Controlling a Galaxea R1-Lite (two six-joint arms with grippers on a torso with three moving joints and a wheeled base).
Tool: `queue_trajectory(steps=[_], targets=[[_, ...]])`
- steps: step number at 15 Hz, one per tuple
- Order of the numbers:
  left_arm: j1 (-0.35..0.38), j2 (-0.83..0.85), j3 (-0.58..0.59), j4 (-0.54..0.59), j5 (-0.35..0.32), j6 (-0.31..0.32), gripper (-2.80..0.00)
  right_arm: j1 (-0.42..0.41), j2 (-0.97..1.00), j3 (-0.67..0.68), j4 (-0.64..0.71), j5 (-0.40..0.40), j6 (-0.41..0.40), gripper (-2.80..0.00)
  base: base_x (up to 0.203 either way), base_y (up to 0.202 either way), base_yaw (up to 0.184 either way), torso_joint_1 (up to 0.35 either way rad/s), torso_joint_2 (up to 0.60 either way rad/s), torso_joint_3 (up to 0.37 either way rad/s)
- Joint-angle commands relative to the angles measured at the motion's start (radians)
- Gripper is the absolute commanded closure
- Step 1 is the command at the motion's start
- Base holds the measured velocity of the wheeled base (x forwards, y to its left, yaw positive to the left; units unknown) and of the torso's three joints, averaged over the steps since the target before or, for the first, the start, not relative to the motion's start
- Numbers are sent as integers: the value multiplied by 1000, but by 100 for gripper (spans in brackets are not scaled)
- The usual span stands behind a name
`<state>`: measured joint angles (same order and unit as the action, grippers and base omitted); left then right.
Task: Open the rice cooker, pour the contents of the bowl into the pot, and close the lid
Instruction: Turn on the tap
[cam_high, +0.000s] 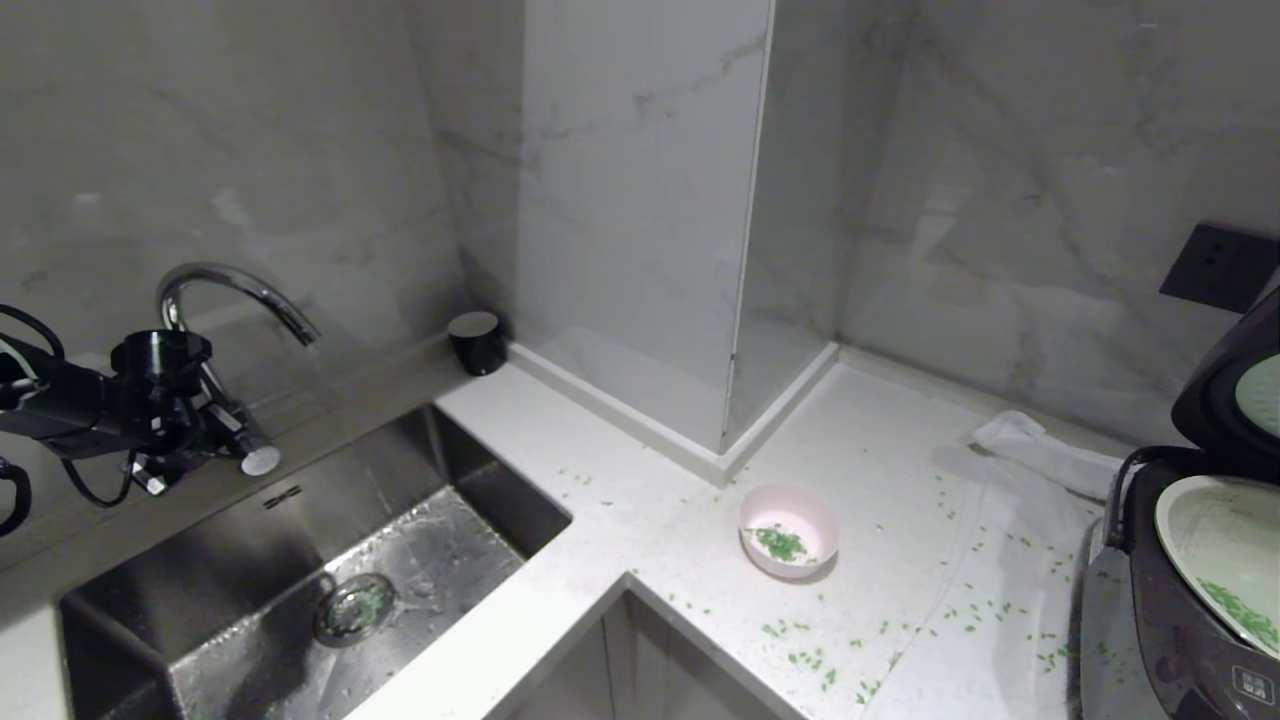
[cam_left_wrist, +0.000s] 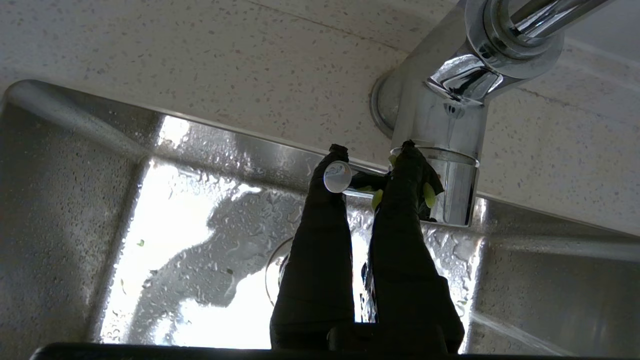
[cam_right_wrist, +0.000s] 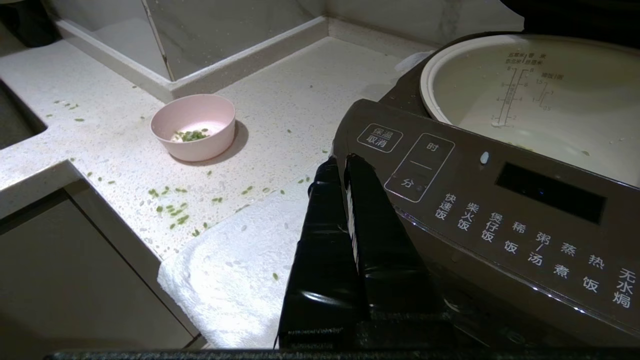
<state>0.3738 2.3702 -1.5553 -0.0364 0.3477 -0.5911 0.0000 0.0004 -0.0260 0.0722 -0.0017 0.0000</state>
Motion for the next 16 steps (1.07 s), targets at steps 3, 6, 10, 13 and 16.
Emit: queue_trajectory(steps=[3, 6, 10, 13, 16], targets=[[-1, 0, 1, -2, 2, -4, 0, 0, -2, 0, 0, 0, 0, 0, 0, 0, 0, 0, 0, 0], [-4, -7, 3, -2, 1, -4, 0, -1, -2, 0, 1, 0, 0, 0, 0, 0, 0, 0, 0, 0], [-8, -8, 6, -1, 1, -6, 0, -1, 0, 0, 0, 0, 0, 0, 0, 0, 0, 0, 0, 0], [-7, -9, 6, 0, 2, -6, 0, 0, -2, 0, 0, 0, 0, 0, 0, 0, 0, 0, 0, 0], [-7, -12, 4, -2, 1, -7, -280, -1, -2, 0, 0, 0, 0, 0, 0, 0, 0, 0, 0, 0]])
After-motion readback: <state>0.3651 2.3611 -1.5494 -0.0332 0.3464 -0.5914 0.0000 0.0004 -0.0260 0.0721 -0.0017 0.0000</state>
